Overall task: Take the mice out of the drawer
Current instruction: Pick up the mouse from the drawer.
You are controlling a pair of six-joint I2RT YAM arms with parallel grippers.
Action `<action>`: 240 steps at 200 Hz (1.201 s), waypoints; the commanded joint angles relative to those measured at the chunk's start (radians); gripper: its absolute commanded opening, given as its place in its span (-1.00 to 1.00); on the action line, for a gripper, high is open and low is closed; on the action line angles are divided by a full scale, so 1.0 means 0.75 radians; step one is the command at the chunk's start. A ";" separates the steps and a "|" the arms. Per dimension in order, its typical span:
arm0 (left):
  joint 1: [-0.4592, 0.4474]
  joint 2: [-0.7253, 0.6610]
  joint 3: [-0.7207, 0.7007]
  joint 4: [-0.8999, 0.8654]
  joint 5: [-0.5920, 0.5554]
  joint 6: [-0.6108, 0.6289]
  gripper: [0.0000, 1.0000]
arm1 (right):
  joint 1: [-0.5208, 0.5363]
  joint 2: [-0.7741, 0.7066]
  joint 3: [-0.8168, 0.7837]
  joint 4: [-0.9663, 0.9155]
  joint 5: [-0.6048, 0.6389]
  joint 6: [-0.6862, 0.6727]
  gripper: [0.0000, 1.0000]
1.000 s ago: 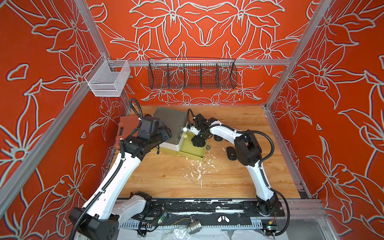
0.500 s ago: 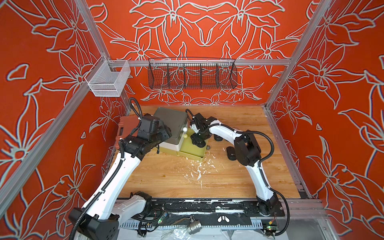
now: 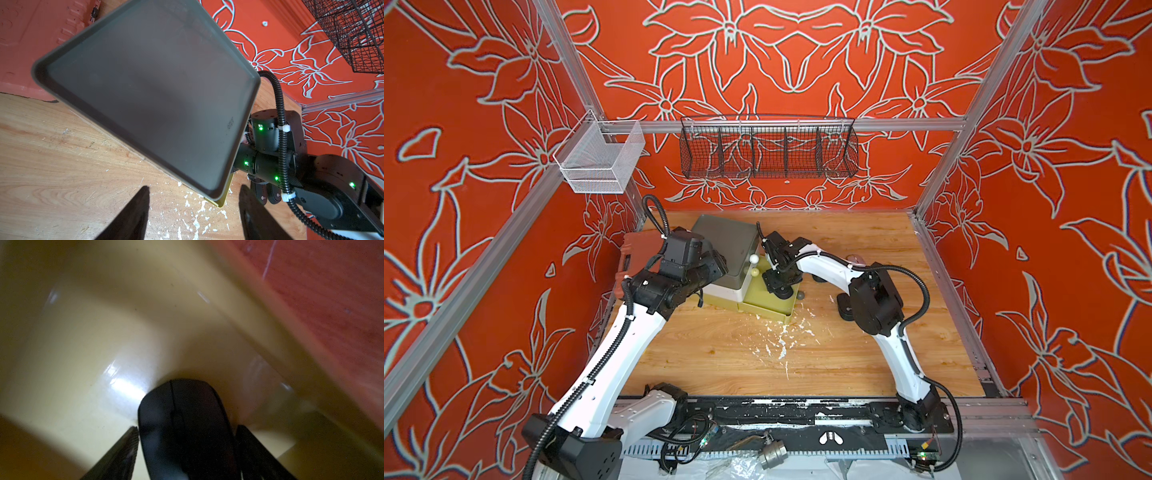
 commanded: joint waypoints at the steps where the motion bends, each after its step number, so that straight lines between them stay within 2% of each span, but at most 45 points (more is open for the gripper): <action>1: 0.002 0.013 0.033 -0.001 0.005 -0.006 0.32 | 0.009 0.004 -0.047 -0.145 0.076 0.091 0.45; 80: 0.002 -0.005 0.031 0.005 0.015 -0.010 0.33 | 0.018 -0.037 -0.029 -0.117 0.105 0.178 0.25; 108: 0.004 -0.002 0.041 0.005 0.035 -0.001 0.33 | 0.017 -0.074 -0.022 -0.090 0.055 0.214 0.24; 186: 0.001 0.008 0.082 -0.044 0.122 0.076 0.32 | -0.018 -0.285 -0.008 -0.133 0.046 0.262 0.23; 208: -0.017 0.038 0.100 -0.067 0.175 0.116 0.32 | -0.058 -0.405 -0.091 -0.128 0.042 0.260 0.22; 240: -0.096 0.077 0.117 -0.087 0.163 0.161 0.32 | -0.135 -0.581 -0.323 -0.098 0.077 0.250 0.23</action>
